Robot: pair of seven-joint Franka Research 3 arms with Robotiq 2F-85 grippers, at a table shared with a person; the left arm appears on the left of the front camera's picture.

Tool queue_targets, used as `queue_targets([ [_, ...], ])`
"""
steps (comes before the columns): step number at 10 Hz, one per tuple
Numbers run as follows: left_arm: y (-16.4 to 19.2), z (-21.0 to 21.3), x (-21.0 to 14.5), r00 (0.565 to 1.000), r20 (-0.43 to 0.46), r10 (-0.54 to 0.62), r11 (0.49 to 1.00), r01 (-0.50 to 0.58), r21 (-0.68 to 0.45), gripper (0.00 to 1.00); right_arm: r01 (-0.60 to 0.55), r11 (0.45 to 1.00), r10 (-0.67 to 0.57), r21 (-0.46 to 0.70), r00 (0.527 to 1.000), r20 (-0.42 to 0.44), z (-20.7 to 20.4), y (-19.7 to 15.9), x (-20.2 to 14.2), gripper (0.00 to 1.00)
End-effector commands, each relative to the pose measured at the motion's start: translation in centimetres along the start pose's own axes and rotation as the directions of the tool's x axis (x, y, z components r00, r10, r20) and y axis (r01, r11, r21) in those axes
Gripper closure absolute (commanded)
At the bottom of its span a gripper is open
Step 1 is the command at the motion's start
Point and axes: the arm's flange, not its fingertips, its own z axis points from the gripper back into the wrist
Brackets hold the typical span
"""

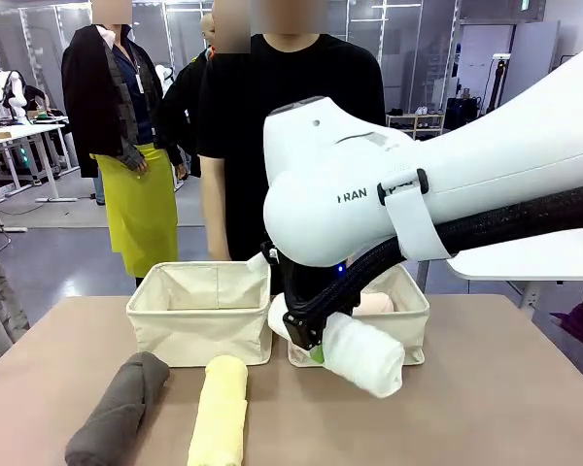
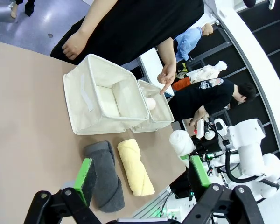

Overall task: Divide the towels into two baskets.
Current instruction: Pick up one hotel-folded towel from the bottom of the table and place it in the Fabric basket indicated by the person.

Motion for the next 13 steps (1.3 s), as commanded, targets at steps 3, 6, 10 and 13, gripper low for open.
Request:
queue_targets([
  [3, -0.1, 0.2, 0.1, 1.0, 0.015, -0.011, 1.0, 0.011, -0.023, 0.0, 0.0, 1.0, 0.0, 0.0, 1.0, 0.0, 0.0, 0.0, 0.0, 0.4],
  [6, -0.1, 0.2, 0.1, 1.0, 0.015, -0.011, 1.0, 0.011, -0.023, 0.0, -0.221, 0.973, 0.218, -0.07, 0.975, -0.048, 1.1, -2.0, 0.5, 0.4],
  [10, -0.1, 0.2, 0.1, 1.0, 0.015, -0.011, 1.0, 0.011, -0.023, 0.0, -0.577, 0.802, 0.576, -0.155, 0.815, -0.056, 3.5, -9.8, 1.4, 0.4],
  [13, -0.1, 0.2, 0.1, 1.0, 0.015, -0.011, 1.0, 0.011, -0.023, 0.0, -0.638, 0.754, 0.638, -0.154, 0.768, -0.056, 0.8, -15.3, 5.0, 0.4],
])
